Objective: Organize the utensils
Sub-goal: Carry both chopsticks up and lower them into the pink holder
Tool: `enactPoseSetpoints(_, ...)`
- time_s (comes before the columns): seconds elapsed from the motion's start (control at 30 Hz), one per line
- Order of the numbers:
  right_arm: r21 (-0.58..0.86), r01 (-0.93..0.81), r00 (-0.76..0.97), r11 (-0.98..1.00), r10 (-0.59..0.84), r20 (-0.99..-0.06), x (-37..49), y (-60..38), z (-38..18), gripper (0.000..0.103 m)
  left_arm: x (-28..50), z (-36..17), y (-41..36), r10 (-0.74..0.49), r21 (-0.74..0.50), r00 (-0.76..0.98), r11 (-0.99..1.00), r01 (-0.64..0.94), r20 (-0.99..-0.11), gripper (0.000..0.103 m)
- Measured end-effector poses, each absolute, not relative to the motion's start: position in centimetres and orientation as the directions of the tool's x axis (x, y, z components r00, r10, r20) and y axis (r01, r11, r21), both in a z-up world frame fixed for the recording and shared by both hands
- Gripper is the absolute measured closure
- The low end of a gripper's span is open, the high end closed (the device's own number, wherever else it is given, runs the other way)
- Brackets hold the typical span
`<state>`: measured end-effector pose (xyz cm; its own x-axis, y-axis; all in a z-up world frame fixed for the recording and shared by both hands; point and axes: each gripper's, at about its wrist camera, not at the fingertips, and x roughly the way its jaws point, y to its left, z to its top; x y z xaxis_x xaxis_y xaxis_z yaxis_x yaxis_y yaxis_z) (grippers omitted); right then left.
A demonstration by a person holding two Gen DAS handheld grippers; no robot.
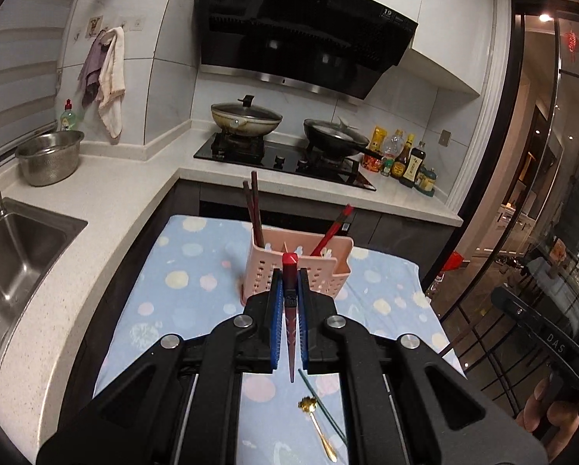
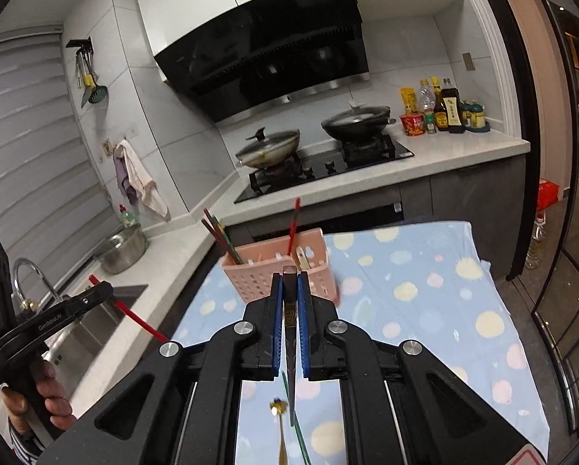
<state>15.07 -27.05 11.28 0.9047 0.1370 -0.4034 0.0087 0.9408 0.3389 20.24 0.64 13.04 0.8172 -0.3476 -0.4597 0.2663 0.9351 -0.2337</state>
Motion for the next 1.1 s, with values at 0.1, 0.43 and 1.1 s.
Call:
enactPoseSetpoints(0.1,0.345,-0.013,0.919,0.939,0.147,-0.365,17.2,-27.0,13.0,0.096,22.2,14.9,0.1,-0.351,-0.229,0.833,0.933,0.276,-0.427,0.096)
enactPoseSetpoints(0.43,0.337,-0.036,0.959,0.941,0.128,-0.254,26.2,-26.5,18.5,0.096,29.0,20.7,-1.8,-0.338,-0.201,0.887,0.937,0.286,-0.316,0.096)
enactPoseSetpoints(1.1,0.335,-0.002,0.917,0.942,0.135,-0.376,37.4,-25.1,11.8,0.096,38.9,13.9,-3.5,-0.267,-0.136,0.852,0.964,0.230,-0.451,0.096)
